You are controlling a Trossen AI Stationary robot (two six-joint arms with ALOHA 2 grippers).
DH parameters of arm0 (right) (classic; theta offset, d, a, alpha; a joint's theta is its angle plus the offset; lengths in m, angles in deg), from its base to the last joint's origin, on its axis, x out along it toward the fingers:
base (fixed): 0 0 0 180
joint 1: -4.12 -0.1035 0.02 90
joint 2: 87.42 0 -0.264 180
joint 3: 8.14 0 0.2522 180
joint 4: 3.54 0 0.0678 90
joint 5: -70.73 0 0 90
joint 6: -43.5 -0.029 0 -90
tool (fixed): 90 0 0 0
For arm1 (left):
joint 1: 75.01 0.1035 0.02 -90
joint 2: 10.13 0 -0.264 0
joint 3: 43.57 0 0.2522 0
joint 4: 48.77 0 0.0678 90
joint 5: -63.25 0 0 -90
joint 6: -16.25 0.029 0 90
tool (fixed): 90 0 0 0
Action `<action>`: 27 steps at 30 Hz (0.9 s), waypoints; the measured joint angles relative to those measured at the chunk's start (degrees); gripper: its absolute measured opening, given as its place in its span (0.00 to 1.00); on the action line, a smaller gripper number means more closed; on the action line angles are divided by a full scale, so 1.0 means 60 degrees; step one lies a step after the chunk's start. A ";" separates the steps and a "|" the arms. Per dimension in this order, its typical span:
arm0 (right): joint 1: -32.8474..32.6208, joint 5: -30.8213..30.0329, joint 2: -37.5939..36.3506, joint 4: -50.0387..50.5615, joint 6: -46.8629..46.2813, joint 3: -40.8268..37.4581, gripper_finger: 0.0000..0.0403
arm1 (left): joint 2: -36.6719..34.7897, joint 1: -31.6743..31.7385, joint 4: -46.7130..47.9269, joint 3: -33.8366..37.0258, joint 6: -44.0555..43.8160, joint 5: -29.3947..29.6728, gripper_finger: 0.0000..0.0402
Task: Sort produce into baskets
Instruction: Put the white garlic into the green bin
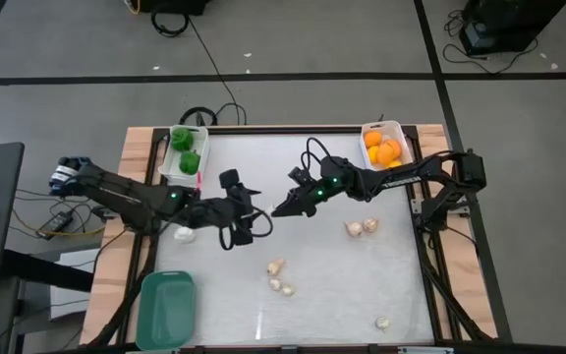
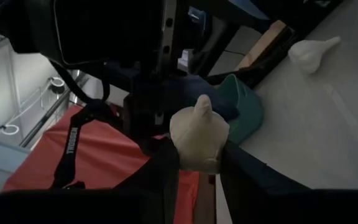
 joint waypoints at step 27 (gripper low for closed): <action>-0.0078 0.0719 -0.0004 -0.0016 0.0475 -0.0021 0.28 | 0.0471 -0.0145 -0.1050 0.0015 -0.0305 -0.1573 0.74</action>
